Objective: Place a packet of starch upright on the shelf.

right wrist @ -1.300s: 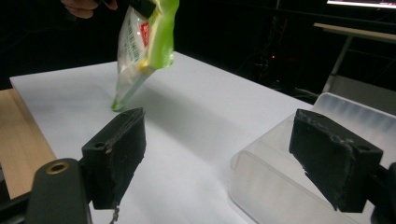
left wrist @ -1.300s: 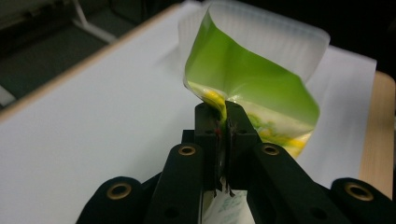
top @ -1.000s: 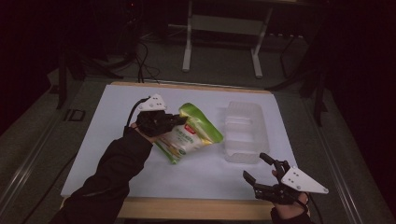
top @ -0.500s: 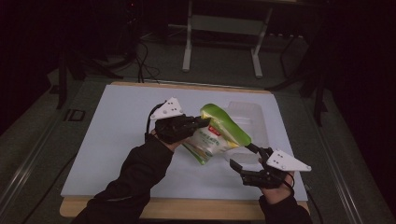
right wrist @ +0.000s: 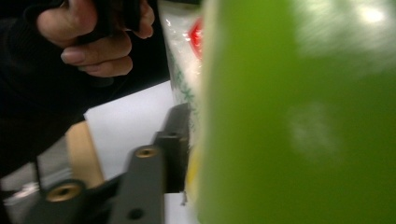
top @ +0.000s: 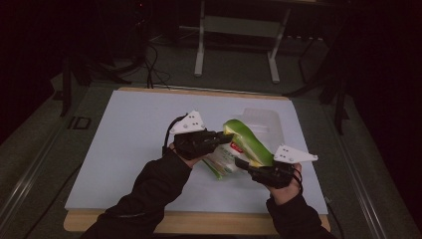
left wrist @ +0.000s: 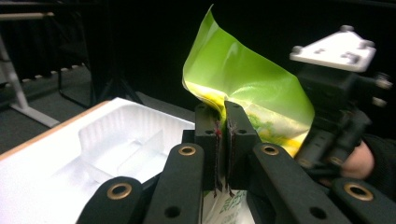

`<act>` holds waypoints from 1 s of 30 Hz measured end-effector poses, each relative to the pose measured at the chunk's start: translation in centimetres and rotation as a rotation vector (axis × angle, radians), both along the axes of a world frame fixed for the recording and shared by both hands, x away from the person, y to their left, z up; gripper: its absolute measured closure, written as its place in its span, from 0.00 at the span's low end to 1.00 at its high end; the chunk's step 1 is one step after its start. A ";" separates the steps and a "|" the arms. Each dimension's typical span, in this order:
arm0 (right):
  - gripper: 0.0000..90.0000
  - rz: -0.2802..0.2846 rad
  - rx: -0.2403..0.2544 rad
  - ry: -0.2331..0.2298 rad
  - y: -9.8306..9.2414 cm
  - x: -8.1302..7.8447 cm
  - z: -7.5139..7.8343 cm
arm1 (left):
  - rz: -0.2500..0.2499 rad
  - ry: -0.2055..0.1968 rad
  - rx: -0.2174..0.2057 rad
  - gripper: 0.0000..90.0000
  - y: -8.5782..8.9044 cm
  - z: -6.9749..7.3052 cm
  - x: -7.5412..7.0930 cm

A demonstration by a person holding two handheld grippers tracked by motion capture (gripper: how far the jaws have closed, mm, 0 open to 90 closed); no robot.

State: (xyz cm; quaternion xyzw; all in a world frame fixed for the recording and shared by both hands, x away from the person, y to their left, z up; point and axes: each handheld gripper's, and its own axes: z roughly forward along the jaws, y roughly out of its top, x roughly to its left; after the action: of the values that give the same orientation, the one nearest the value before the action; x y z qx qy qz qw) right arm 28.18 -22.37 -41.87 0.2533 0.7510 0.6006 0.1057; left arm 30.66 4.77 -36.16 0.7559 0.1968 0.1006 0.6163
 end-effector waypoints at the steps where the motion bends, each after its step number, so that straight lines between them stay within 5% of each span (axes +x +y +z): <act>1: 0.76 0.006 0.006 0.033 -0.1 0.3 0.0 | -0.002 -0.004 0.000 0.96 0.0 0.0 -0.1; 5: 0.87 0.036 -0.035 0.070 -0.4 0.8 0.7 | 0.021 -0.034 0.039 0.96 -0.2 0.0 -0.2; 7: 0.89 0.036 -0.055 0.085 -0.4 0.8 1.2 | 0.014 -0.015 0.027 0.96 0.1 -0.2 0.2; 13: 0.90 0.018 -0.106 0.078 -0.5 1.3 2.3 | 0.005 -0.002 0.004 0.96 0.5 -0.4 0.7; 19: 0.92 0.023 -0.148 0.013 -0.5 1.2 4.2 | -0.040 -0.021 -0.058 0.90 1.3 0.1 1.2; 24: 0.92 -0.008 -0.166 -0.031 -0.8 1.3 5.5 | -0.066 -0.037 -0.113 0.48 1.9 -0.2 1.1; 30: 0.92 -0.035 -0.143 -0.044 -2.4 2.0 7.4 | -0.092 -0.008 -0.037 0.17 2.2 -1.2 0.2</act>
State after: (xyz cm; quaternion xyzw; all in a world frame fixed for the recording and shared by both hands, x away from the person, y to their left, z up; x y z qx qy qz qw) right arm 30.14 -24.78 -34.50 0.2449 0.7849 0.5490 0.1501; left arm 30.91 6.98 -37.41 0.7522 0.1614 0.0714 0.6349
